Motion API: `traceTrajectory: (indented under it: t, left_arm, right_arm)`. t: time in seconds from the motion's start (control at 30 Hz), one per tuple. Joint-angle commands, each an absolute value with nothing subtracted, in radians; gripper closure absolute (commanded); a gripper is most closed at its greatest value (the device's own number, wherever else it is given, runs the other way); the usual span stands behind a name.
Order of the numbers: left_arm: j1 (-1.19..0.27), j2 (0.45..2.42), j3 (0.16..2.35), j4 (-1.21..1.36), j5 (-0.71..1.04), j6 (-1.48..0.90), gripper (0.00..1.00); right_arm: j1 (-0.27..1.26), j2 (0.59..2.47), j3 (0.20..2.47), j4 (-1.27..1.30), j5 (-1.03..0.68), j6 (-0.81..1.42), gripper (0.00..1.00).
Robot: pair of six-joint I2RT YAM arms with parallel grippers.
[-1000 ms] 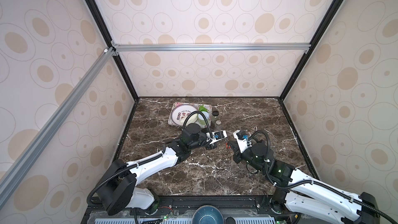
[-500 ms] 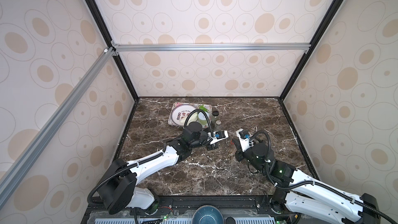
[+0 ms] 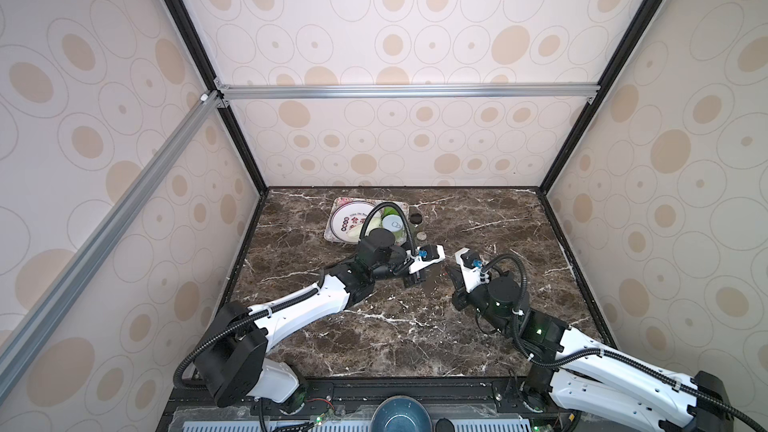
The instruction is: Put the keys on the keyring
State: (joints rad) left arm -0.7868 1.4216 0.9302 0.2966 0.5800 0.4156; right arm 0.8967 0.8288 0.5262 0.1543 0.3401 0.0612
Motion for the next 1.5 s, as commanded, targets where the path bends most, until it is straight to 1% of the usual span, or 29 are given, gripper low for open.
traceTrajectory:
  t: [0.0,0.4,0.83,1.1,1.47]
  left_arm:
    - [-0.799,1.429,0.984,0.287,0.607,0.418,1.00]
    - [-0.798,1.428,0.986,0.287,0.613,0.418,1.00]
    - [-0.805,1.425,0.990,0.243,0.632,0.445,1.00]
    - [-0.806,1.416,0.985,0.241,0.623,0.448,1.00]
    - [-0.807,1.415,0.988,0.233,0.622,0.454,1.00]
  right_arm:
    - [0.900,0.821,0.509,0.201,0.333,0.045,1.00]
    - [0.900,0.791,0.467,0.254,0.240,0.021,1.00]
    - [0.883,0.761,0.440,0.292,0.220,0.041,1.00]
    - [0.876,0.747,0.435,0.275,0.287,0.042,1.00]
    - [0.870,0.760,0.442,0.271,0.277,0.037,1.00]
